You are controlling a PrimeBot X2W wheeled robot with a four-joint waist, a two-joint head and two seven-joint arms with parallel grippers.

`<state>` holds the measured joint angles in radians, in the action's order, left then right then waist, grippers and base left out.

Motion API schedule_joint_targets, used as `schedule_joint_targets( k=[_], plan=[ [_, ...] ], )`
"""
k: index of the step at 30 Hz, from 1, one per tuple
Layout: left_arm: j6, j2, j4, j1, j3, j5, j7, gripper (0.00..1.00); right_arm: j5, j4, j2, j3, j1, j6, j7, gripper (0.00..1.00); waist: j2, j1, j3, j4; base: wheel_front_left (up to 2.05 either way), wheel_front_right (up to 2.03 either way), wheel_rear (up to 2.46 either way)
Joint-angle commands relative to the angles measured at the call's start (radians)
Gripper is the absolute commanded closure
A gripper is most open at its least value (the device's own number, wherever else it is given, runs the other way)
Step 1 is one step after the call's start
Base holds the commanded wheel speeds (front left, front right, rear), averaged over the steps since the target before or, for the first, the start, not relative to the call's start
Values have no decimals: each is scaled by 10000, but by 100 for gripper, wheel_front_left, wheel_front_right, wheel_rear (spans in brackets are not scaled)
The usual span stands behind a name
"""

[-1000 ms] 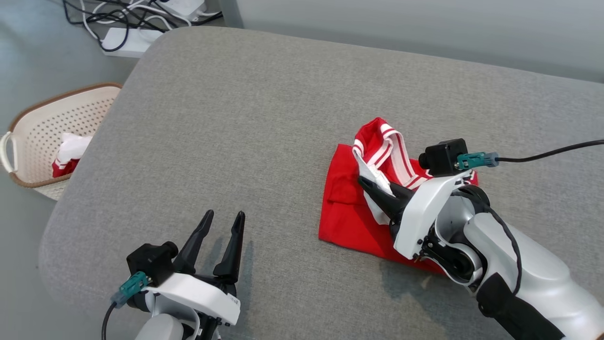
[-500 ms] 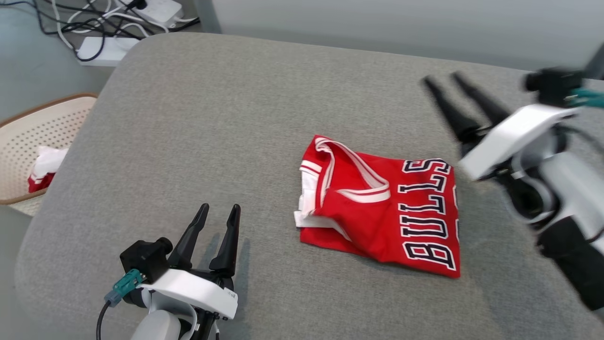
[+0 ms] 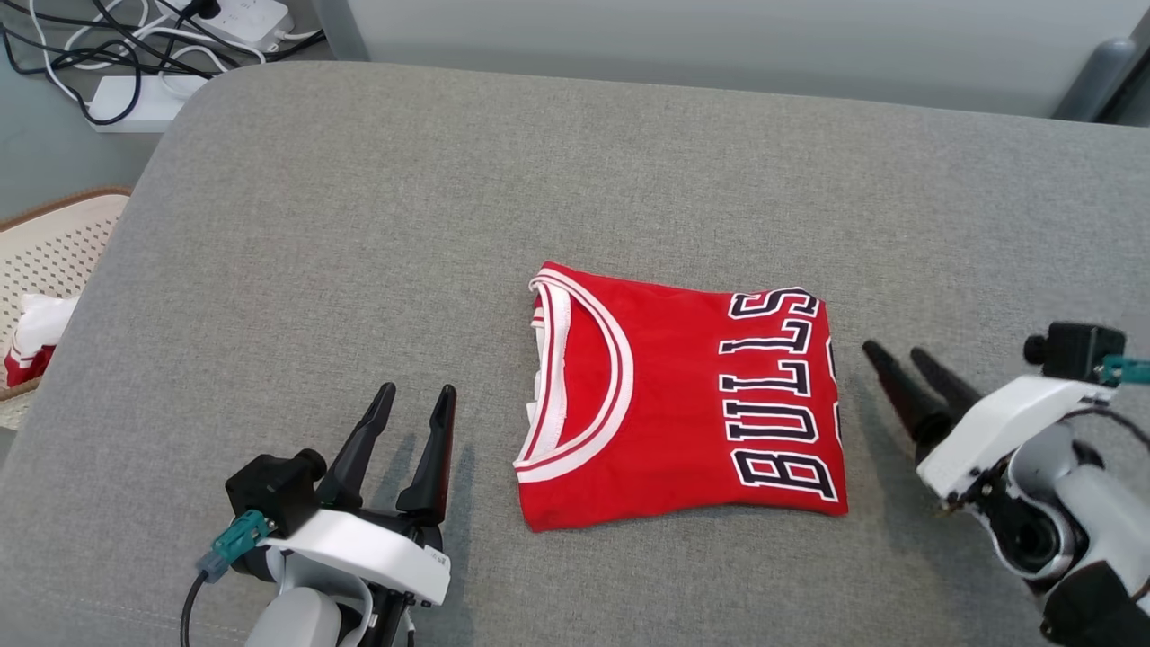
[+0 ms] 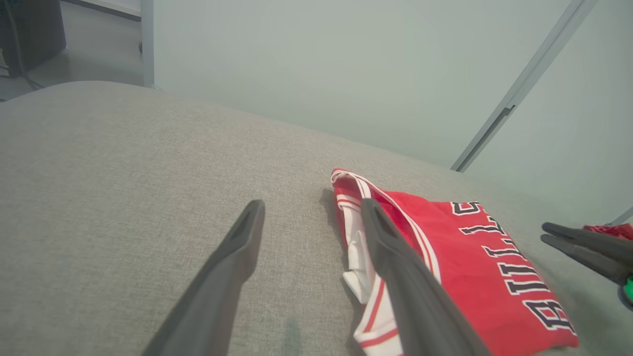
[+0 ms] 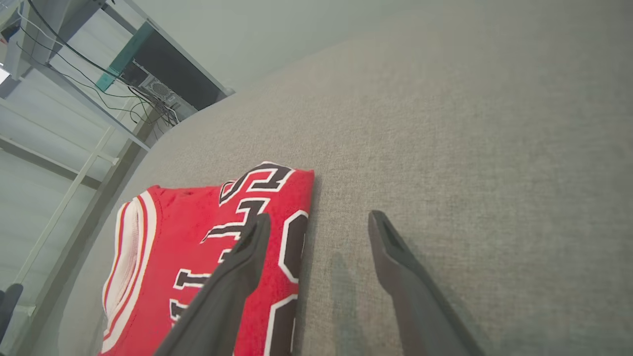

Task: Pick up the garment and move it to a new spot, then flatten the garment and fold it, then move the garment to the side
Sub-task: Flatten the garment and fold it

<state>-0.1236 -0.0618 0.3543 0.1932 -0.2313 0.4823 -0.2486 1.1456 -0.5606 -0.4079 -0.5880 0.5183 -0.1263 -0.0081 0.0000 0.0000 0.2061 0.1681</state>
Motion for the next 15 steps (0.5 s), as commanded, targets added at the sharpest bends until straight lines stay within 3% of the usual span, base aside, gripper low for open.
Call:
schedule_joint_targets(
  k=[1,15],
  plan=[
    [-71,-230,-269,405,286,-77,-132,0,118,194,-38,-128,-219,-44,60,0,0,0,29,44,0,0,0],
    [-71,-152,-325,410,277,-79,-132,0,575,-68,420,-841,-326,-44,980,0,0,0,186,518,0,0,0]
  ],
)
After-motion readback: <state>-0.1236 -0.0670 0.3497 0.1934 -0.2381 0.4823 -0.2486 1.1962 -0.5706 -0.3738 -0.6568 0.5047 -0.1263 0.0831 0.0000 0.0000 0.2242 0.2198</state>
